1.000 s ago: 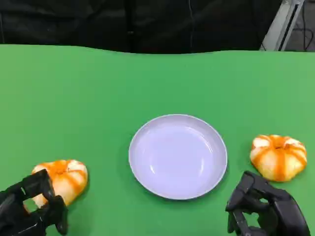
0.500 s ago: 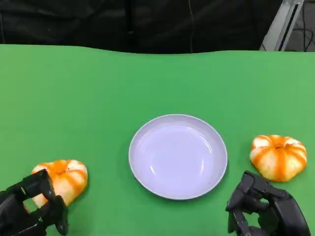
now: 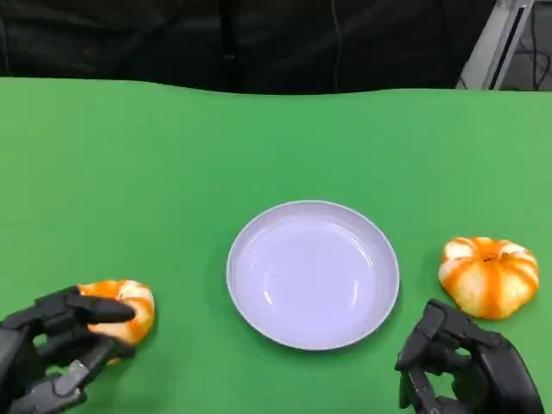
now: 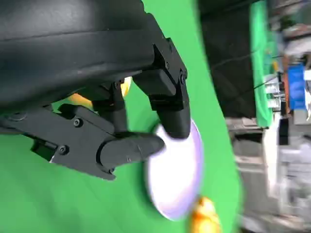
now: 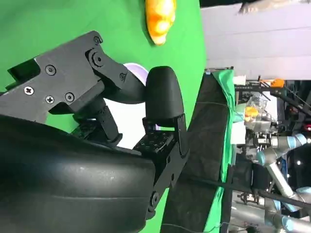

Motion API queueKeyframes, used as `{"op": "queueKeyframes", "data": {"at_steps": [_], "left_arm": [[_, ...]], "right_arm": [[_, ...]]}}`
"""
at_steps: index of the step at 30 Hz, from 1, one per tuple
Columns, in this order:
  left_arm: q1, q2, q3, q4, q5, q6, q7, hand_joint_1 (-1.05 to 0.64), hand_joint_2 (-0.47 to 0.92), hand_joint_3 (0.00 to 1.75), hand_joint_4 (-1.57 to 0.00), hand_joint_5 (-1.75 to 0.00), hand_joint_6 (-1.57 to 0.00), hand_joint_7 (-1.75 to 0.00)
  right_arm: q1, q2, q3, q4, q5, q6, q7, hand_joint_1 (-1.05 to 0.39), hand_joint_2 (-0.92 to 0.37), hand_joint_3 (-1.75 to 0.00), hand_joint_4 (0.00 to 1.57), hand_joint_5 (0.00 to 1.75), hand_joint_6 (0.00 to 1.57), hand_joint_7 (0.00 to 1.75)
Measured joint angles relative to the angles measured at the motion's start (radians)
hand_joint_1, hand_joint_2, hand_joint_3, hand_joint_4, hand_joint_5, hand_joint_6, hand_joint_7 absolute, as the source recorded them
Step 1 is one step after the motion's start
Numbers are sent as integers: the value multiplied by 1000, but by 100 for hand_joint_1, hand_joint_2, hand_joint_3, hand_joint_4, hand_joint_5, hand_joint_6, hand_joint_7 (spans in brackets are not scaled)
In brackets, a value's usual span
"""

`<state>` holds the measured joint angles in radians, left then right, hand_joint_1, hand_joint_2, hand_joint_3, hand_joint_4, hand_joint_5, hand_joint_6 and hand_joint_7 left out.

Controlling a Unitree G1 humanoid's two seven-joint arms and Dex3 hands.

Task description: Grasp the bread from the table and place it into the plate.

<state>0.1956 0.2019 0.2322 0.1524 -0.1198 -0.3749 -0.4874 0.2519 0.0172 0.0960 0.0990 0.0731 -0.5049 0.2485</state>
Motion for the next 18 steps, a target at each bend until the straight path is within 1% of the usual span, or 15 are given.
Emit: {"op": "queueKeyframes", "data": {"at_steps": [2,3,4,5,6,8,11,14,18], "left_arm": [[0,18,-10,44,127,-153,75,-63,92,31,-48,-20,-68,0],[0,26,-13,61,154,-192,95,-63,92,31,-48,-19,-68,0],[0,31,-15,75,166,-217,111,-69,92,31,-38,-13,-59,0],[0,35,-16,86,213,-247,150,-71,92,32,-33,-10,-54,0],[1,42,-15,89,283,-275,205,-73,92,32,-30,-7,-51,0],[3,64,-13,88,417,-330,317,-74,92,32,-28,-6,-50,0],[3,92,-15,87,555,-364,445,-80,92,29,-26,-4,-49,-1],[3,127,-30,67,706,-361,566,-82,92,26,-28,-4,-50,-1],[3,151,-61,56,781,-324,638,-84,92,23,-28,-3,-50,-1]], "right_arm": [[-1,0,0,0,-2,0,-2,-13,-62,-111,82,175,76,154],[-1,0,-1,0,-3,-1,-4,-13,-62,-111,82,175,76,154],[-1,0,-1,0,-3,-1,-6,-12,-62,-111,82,175,76,154],[-1,0,-2,0,-4,-1,-7,-12,-62,-111,82,175,76,154],[-1,0,-2,0,-5,-1,-8,-12,-62,-111,82,175,76,154],[-1,0,-1,0,-6,-1,-9,-12,-62,-111,82,175,76,154],[-1,0,-1,0,-9,0,-13,-12,-62,-111,82,175,76,154],[-1,0,-1,0,-16,0,-19,-11,-62,-111,82,175,76,154],[-2,0,-1,0,-16,0,-19,-12,-62,-111,82,175,75,154]]}}
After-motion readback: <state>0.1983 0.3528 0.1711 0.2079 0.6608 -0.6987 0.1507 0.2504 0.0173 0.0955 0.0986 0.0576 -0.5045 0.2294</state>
